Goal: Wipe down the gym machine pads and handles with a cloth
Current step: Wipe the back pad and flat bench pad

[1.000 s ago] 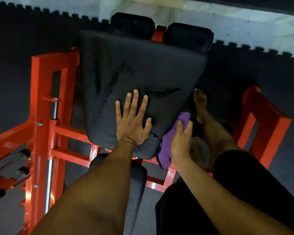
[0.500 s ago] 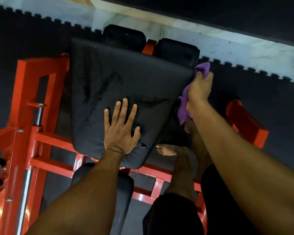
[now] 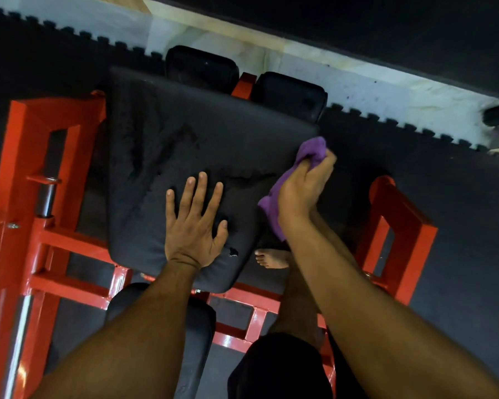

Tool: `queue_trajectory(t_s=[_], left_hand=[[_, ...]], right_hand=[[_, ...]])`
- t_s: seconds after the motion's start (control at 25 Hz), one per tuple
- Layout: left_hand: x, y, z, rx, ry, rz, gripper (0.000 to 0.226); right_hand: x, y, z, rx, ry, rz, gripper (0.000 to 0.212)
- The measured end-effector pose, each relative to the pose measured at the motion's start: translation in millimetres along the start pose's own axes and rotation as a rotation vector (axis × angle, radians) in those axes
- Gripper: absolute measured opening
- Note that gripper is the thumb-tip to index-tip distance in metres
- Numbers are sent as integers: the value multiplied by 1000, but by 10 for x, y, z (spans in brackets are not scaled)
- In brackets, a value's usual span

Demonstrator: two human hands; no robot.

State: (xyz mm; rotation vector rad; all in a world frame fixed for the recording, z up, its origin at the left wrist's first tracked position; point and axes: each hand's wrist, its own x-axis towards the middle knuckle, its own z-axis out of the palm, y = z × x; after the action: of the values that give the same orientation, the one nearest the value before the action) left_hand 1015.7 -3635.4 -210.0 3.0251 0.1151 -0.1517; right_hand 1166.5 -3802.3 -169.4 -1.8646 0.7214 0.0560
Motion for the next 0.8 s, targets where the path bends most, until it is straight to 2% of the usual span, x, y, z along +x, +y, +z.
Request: queue_trajectory(t_s=[0.08,0.2,0.28,0.4,0.52,0.64,0.72,0.8], left_hand=[[2,-6,-4,8,-1,1,76],[11,6,-14,-1,12,6,76],[-4,9,-4,-12,9,1,76],[1,-4,-5,-6,25,-1,77],[4,-10,-21,-20,34,-4,76],[-2,8,1,-25,40,-5,77],[8,1,10,-19,54,-8,76],[5,1,-2,-20,62,-8,75]], right_hand=[[422,-71,33,2,-34,-25,19],[871,-153,-5,-98,-196,-103,20],[901,-235,-165,-205,-307,-335,24],[687,-316,-451,-394,-521,-863,42],[467,-136,-523,-716,-803,-1183,57],[396,62,-333,-965,-944,-1560,57],[521,-144,45,-1030,-1021,-1711,57],[686,-430,360,-1073,-959,-1695,56]])
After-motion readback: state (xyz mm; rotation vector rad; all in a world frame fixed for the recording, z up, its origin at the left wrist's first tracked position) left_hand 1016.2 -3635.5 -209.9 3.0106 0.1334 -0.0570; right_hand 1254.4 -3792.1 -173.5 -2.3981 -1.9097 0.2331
